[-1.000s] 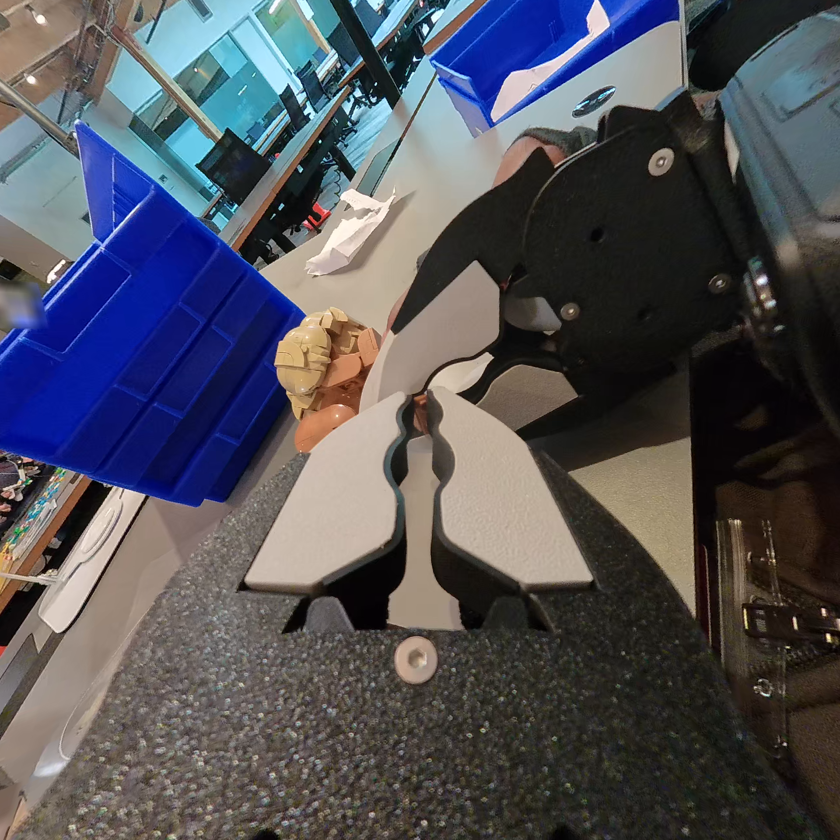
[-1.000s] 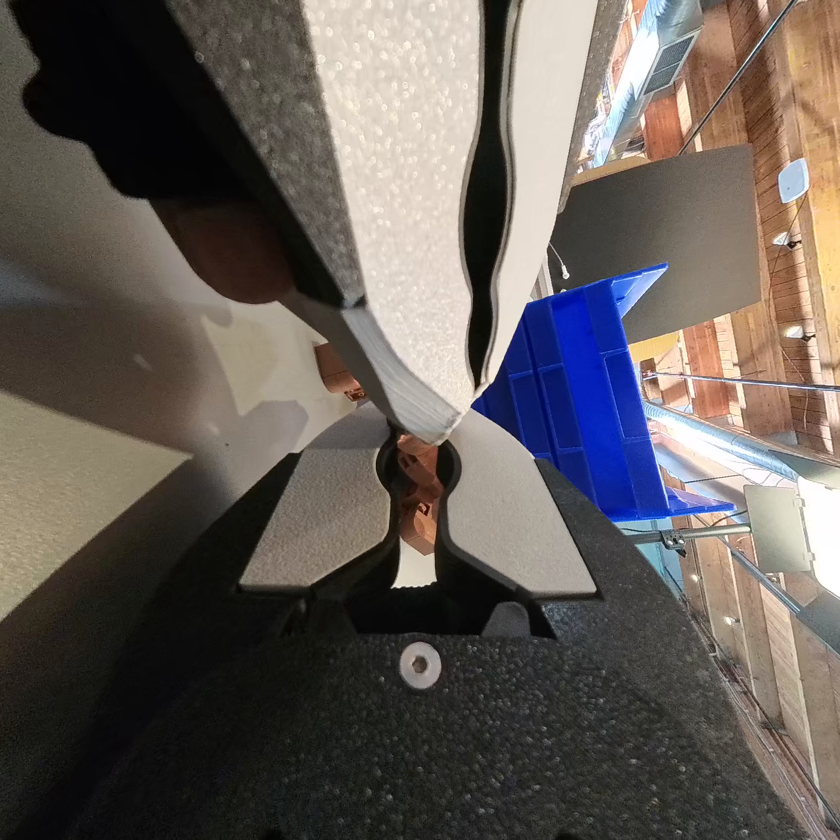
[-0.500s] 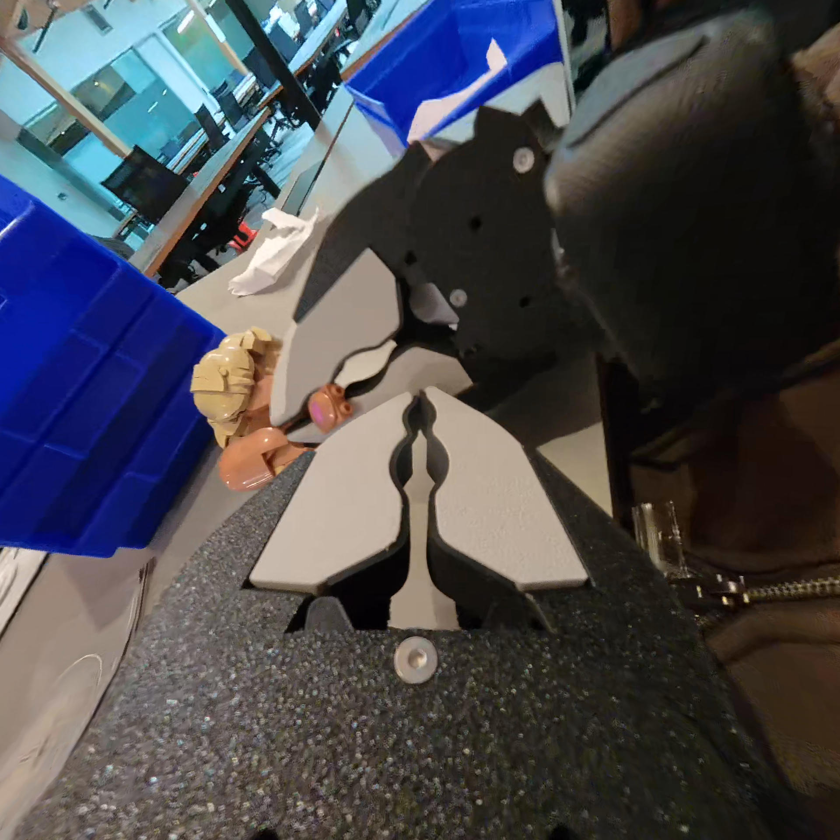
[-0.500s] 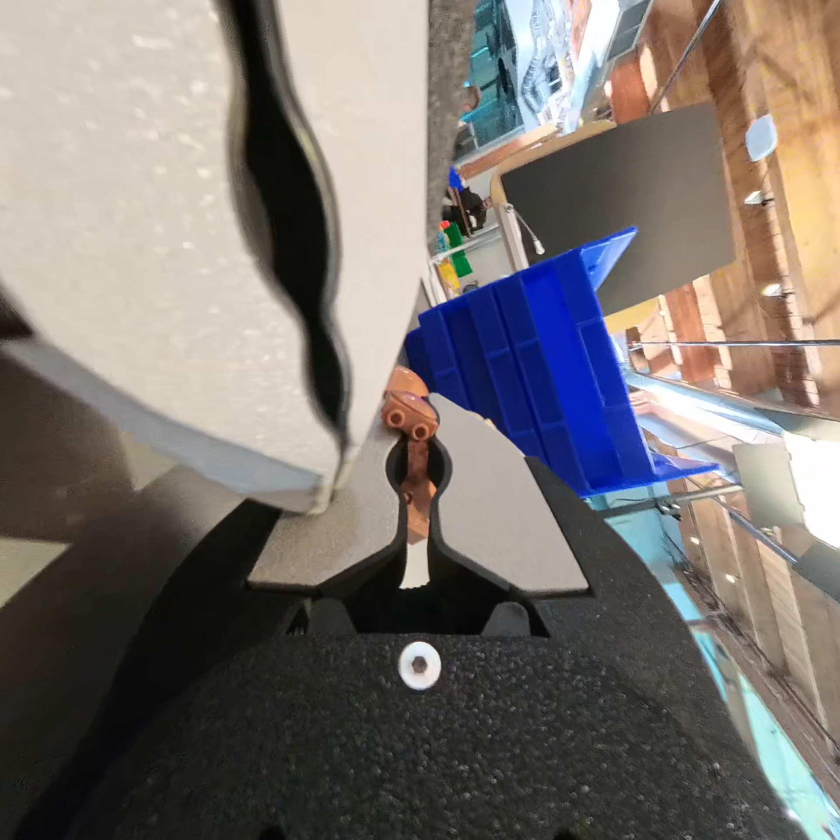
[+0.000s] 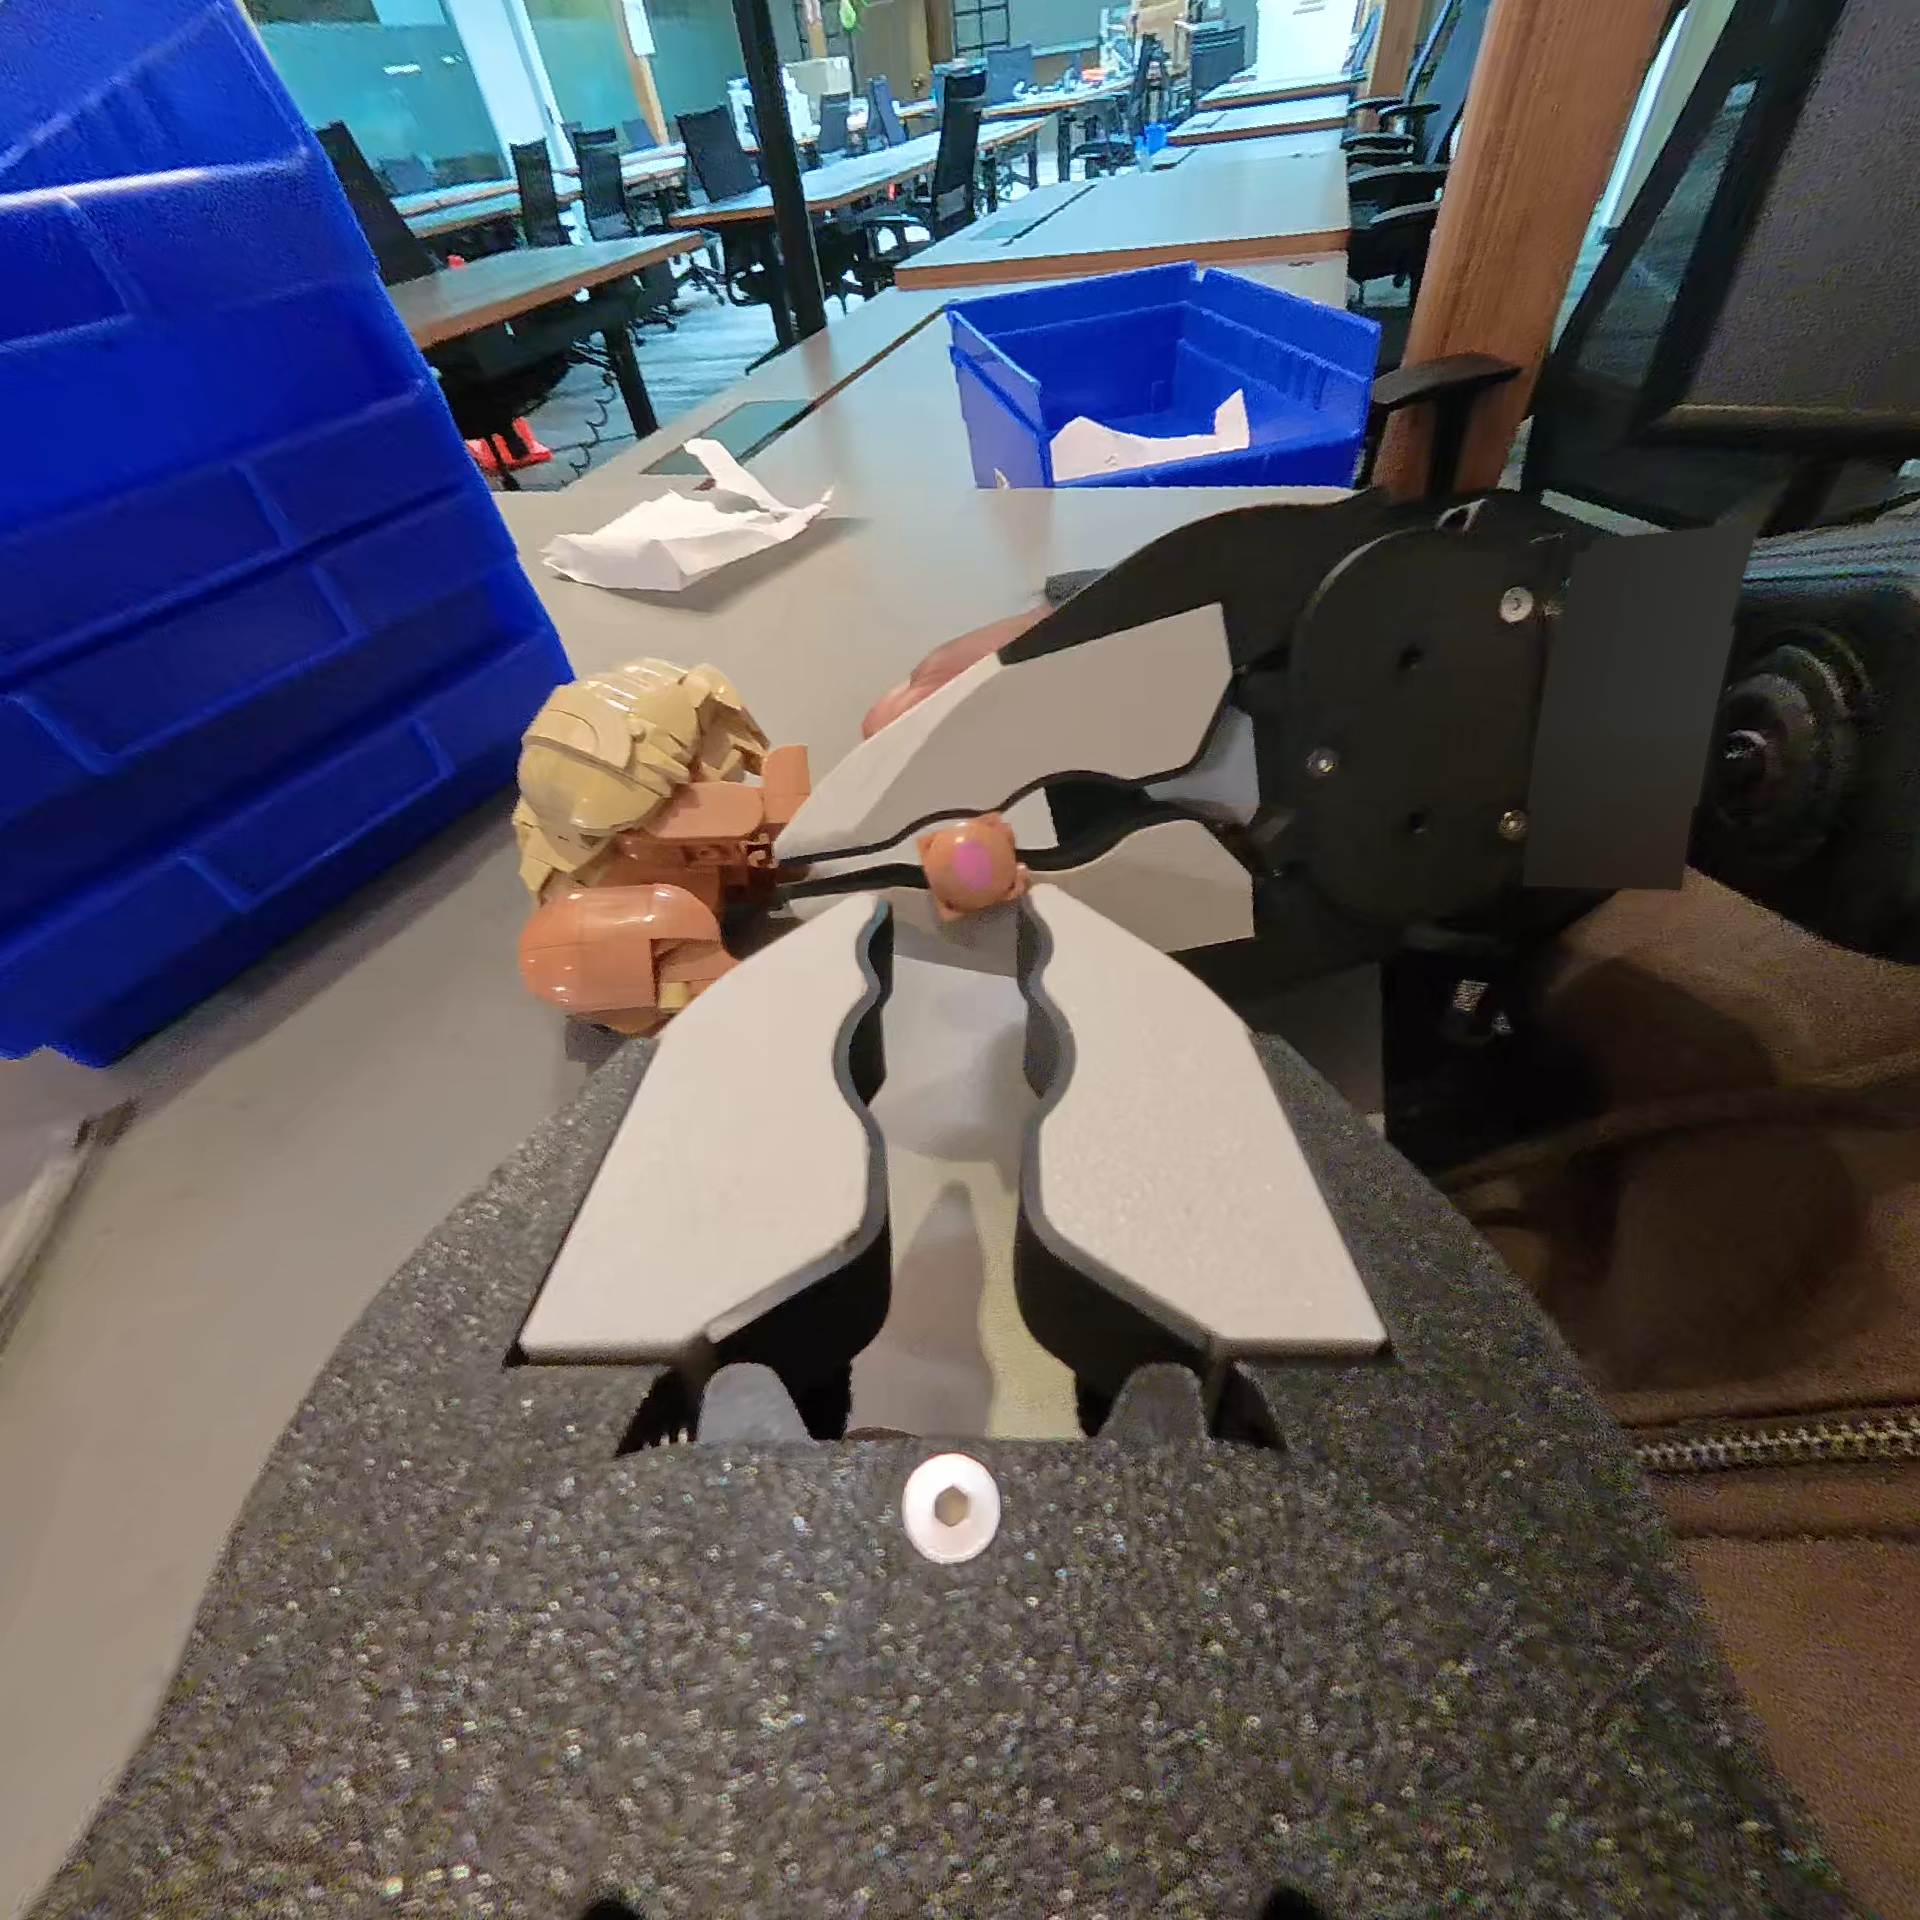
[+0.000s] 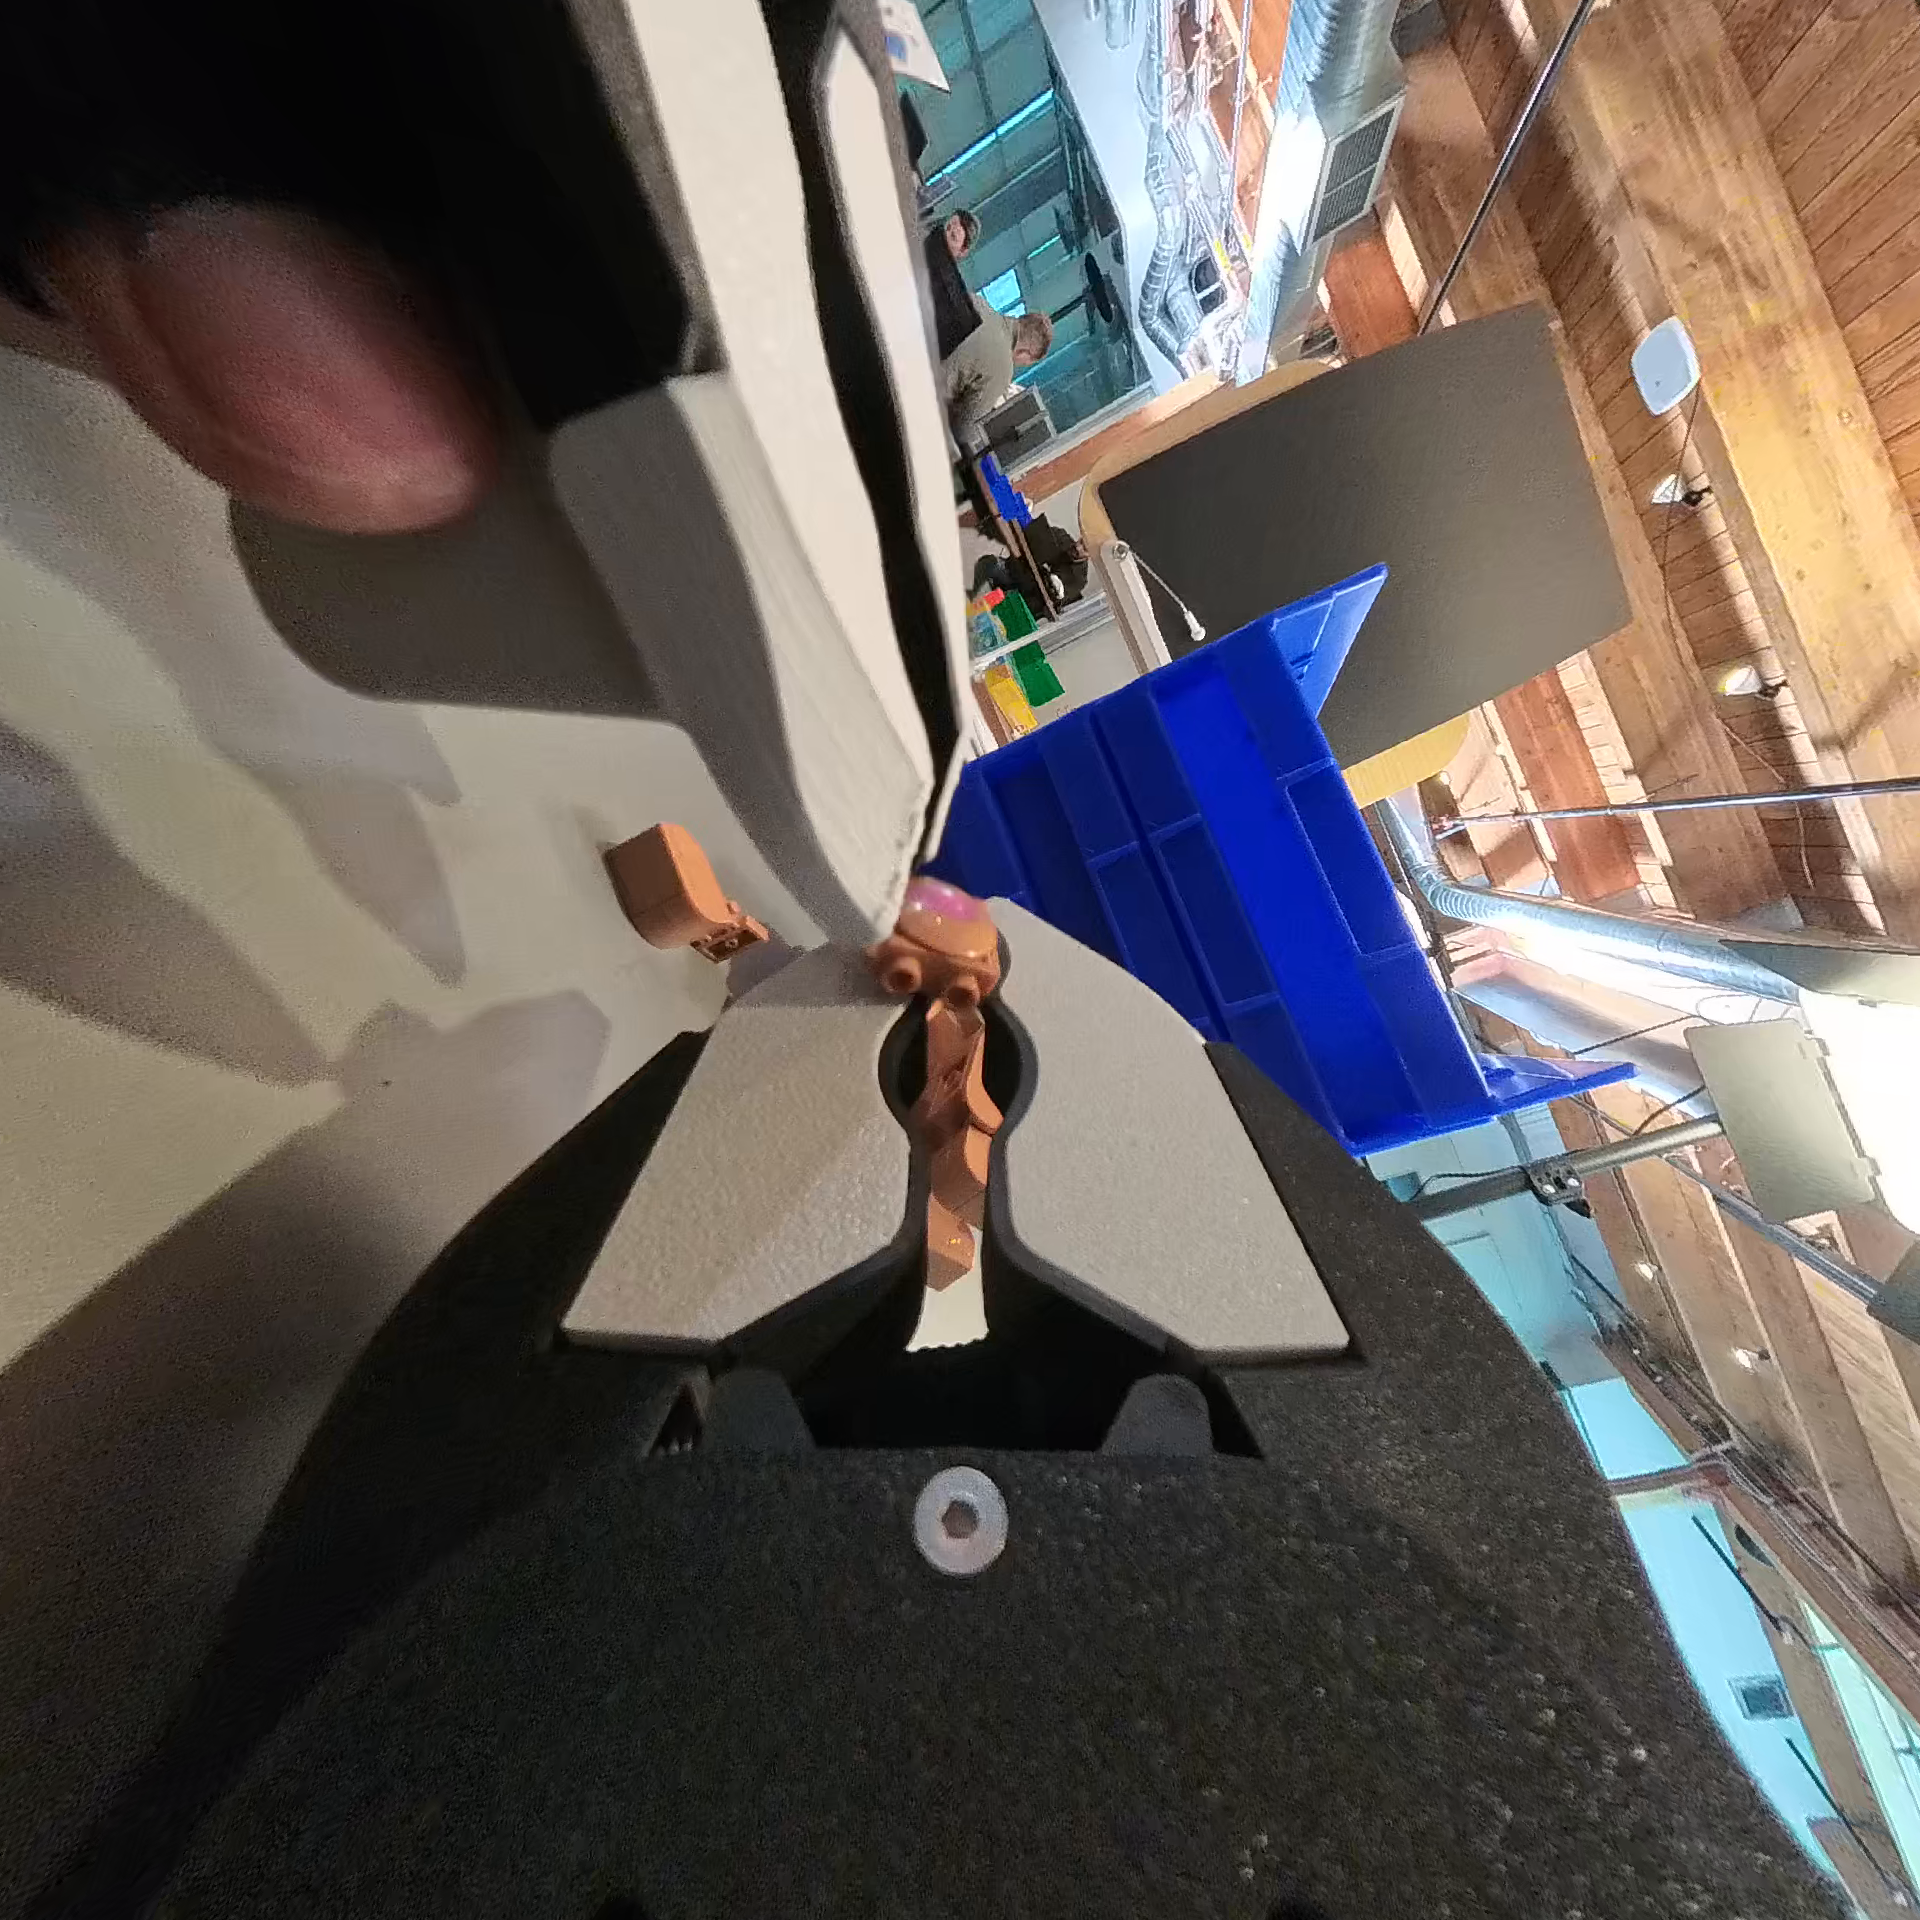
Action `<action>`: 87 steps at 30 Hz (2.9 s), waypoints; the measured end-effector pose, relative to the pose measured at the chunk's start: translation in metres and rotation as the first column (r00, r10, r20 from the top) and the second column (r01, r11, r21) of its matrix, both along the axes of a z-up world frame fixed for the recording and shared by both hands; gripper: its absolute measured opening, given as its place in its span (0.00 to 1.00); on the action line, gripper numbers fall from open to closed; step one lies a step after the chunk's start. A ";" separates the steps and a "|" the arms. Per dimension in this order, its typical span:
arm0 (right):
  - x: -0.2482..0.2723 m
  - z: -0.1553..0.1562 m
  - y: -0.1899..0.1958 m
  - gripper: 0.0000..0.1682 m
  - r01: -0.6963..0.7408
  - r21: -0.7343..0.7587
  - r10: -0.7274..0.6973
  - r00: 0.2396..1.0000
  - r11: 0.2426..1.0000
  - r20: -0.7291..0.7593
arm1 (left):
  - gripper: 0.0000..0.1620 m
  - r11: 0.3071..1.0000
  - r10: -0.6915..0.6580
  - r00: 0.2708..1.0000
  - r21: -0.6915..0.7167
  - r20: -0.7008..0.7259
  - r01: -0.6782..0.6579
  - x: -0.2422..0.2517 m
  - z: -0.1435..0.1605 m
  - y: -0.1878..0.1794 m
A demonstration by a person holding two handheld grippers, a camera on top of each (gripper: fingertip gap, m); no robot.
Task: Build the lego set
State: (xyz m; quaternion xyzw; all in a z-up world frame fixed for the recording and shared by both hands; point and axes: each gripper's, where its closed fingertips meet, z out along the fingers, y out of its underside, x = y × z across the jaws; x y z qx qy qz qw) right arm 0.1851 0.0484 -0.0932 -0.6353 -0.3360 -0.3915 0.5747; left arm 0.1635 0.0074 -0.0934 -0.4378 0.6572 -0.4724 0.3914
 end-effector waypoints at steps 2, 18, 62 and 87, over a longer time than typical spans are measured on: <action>-0.002 -0.001 0.000 0.04 -0.013 -0.004 0.013 1.000 1.000 -0.004 | 0.14 1.000 -0.010 1.000 -0.010 -0.007 0.010 0.000 -0.001 -0.002; -0.007 -0.004 -0.001 0.13 -0.060 -0.020 0.060 0.998 0.998 -0.010 | 0.06 0.988 0.022 0.999 0.154 0.047 -0.029 0.001 -0.001 0.000; 0.003 -0.001 -0.003 0.10 0.001 -0.007 -0.001 0.999 1.000 0.050 | 0.11 0.937 0.204 0.972 0.265 0.113 -0.228 0.007 -0.001 0.014; -0.010 -0.002 0.000 0.11 -0.047 -0.003 0.047 0.994 0.999 0.095 | 0.11 0.979 0.177 0.984 0.102 0.007 -0.177 0.013 -0.005 0.015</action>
